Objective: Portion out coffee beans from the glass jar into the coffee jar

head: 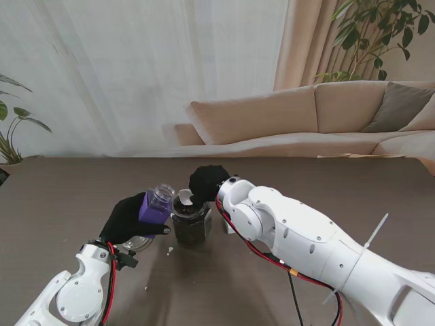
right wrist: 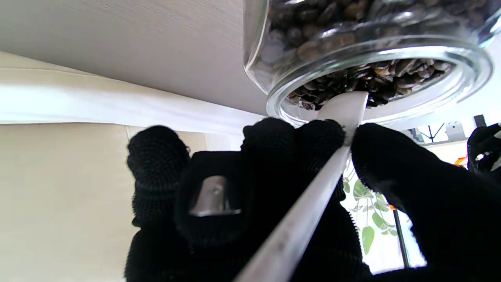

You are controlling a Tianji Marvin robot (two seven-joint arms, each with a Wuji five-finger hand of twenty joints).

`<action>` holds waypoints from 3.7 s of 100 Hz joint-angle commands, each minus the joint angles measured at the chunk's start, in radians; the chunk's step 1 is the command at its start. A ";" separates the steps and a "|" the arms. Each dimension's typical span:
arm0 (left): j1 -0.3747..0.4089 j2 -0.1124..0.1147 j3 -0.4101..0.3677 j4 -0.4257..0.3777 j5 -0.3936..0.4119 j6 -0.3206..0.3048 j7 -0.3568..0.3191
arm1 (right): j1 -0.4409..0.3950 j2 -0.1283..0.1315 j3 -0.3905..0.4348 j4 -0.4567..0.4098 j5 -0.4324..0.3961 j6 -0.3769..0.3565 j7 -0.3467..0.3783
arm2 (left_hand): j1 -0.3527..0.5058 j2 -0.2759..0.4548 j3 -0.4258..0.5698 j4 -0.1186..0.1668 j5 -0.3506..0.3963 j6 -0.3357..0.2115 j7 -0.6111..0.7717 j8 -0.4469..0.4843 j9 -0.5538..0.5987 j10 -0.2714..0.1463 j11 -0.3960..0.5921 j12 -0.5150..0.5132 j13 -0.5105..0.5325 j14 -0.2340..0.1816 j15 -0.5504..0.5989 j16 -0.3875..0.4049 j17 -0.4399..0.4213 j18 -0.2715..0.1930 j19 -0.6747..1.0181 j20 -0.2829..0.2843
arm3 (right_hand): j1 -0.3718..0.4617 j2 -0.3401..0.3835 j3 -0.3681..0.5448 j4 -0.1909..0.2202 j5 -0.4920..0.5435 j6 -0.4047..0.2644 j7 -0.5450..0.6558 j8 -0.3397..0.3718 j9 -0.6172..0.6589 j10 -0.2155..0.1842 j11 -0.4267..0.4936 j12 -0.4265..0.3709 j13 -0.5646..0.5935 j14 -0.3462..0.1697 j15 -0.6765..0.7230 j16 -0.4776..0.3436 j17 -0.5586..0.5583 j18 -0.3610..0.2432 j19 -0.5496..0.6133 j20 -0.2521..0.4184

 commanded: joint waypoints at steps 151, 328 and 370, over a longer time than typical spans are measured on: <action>0.002 -0.001 -0.002 -0.005 -0.004 0.007 -0.023 | -0.017 0.000 -0.016 0.009 0.010 -0.111 -0.007 | 0.378 0.574 0.388 0.037 0.077 -0.125 0.143 0.061 0.073 -0.029 0.106 0.044 0.053 0.053 0.149 0.037 -0.049 -0.064 -0.013 0.015 | -0.001 0.002 0.013 0.000 -0.014 -0.027 0.037 0.003 -0.007 0.015 0.011 0.000 0.027 -0.089 0.003 -0.004 0.079 -0.014 0.006 -0.003; -0.004 0.000 0.029 0.037 -0.009 0.046 -0.029 | -0.081 0.059 0.178 -0.183 0.071 0.046 0.146 | 0.378 0.574 0.388 0.036 0.077 -0.124 0.143 0.062 0.071 -0.028 0.106 0.044 0.051 0.053 0.148 0.038 -0.052 -0.064 -0.014 0.016 | 0.010 -0.005 0.009 0.007 -0.010 -0.014 0.035 -0.001 -0.003 0.026 0.009 -0.001 0.027 -0.076 0.008 -0.002 0.075 0.003 0.009 -0.001; -0.052 -0.001 0.066 0.059 -0.035 0.048 -0.049 | -0.134 0.076 0.251 -0.301 0.057 0.048 0.165 | 0.378 0.575 0.386 0.037 0.077 -0.125 0.144 0.062 0.071 -0.030 0.106 0.044 0.051 0.051 0.149 0.038 -0.051 -0.068 -0.013 0.016 | 0.013 -0.008 0.009 0.007 -0.011 -0.008 0.034 -0.001 -0.003 0.029 0.008 0.000 0.026 -0.073 0.009 -0.002 0.075 0.005 0.010 -0.001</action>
